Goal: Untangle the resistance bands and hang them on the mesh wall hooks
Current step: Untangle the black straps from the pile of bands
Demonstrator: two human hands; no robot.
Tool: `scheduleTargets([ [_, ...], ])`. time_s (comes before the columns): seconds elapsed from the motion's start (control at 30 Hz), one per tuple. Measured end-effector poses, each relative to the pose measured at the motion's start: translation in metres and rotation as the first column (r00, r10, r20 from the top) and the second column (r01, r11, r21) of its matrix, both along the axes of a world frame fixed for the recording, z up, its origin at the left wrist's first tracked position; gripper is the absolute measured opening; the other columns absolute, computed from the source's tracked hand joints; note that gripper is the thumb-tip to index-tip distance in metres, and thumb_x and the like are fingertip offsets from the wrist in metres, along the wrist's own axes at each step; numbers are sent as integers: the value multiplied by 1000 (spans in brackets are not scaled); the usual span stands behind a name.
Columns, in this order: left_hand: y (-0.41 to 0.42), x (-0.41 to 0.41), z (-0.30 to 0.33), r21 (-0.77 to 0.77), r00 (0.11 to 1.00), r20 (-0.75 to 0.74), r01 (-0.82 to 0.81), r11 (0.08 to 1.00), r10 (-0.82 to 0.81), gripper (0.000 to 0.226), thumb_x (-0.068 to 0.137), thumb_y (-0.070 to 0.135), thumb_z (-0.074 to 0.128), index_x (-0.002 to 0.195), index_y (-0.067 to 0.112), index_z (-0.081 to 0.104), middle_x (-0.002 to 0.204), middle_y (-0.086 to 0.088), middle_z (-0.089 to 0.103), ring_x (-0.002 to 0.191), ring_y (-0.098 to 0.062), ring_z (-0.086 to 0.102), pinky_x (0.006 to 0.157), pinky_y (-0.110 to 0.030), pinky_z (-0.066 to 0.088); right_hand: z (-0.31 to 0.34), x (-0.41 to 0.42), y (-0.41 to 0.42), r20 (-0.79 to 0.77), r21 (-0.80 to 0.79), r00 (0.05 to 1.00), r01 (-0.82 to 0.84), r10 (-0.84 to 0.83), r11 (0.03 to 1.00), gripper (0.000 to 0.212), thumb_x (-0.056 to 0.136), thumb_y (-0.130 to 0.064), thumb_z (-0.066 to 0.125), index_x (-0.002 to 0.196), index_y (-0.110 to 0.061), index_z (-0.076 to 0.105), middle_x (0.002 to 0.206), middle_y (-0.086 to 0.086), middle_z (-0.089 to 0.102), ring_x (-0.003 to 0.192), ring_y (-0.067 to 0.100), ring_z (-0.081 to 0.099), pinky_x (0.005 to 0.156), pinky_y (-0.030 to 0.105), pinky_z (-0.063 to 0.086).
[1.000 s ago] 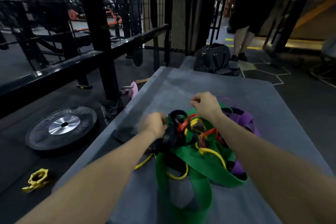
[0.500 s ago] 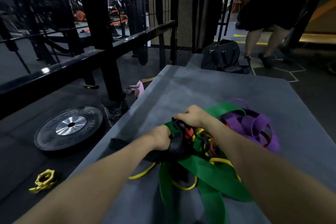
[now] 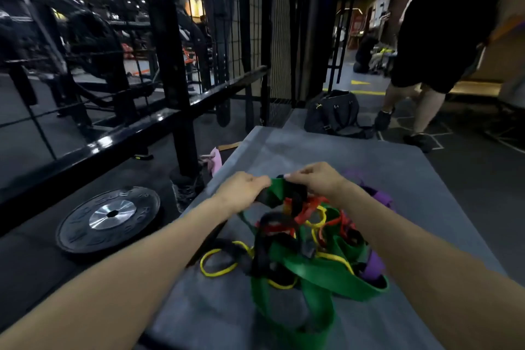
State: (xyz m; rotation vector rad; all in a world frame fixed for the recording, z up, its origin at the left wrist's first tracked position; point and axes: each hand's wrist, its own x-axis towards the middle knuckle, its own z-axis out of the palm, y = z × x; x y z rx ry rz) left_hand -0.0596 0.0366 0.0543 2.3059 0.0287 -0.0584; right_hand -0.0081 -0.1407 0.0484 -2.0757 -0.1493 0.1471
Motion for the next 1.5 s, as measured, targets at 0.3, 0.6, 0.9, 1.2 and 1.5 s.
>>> scheduleTargets([
  [0.3, 21, -8, 56, 215, 940, 342, -83, 973, 5, 21, 79, 40, 67, 77, 19, 65, 81, 0, 66, 79, -19, 62, 73, -34, 49, 60, -13, -11, 261, -249, 955, 206, -139, 946, 52, 96, -17, 50, 49, -11, 27, 50, 4, 26, 46, 16, 23, 46, 27, 18],
  [0.6, 14, -18, 60, 304, 906, 414, -232, 924, 91, 22, 85, 45, 60, 91, 23, 61, 82, 5, 57, 83, -22, 60, 64, -29, 43, 79, -23, -24, 114, 149, 980, 148, -166, 978, 36, 96, -13, 50, 61, -6, 52, 60, 7, 51, 55, 17, 46, 54, 28, 39],
  [0.9, -10, -1, 73, 39, 794, 588, -223, 974, 158, 12, 86, 37, 60, 84, 25, 62, 85, 9, 59, 81, -14, 55, 67, -30, 39, 56, -24, -52, 307, -453, 951, 191, -49, 871, 29, 94, -16, 50, 79, 7, 60, 69, 15, 55, 70, 29, 54, 64, 32, 38],
  [1.2, -57, 25, 103, 7, 732, 681, -57, 998, 37, 13, 83, 33, 65, 85, 20, 67, 84, 10, 59, 85, -16, 59, 68, -30, 41, 89, -31, -45, 366, -84, 930, 74, -39, 994, 22, 89, -18, 61, 107, -5, 59, 100, 9, 65, 94, 24, 62, 80, 32, 51],
  [1.5, -49, 23, 134, -108, 691, 719, 15, 994, 67, 10, 80, 26, 70, 82, 16, 68, 84, 6, 65, 84, -15, 61, 80, -36, 50, 128, -8, -34, 482, -223, 848, 363, -221, 905, 26, 94, -23, 50, 70, -14, 54, 77, 12, 57, 70, 30, 55, 59, 31, 39],
])
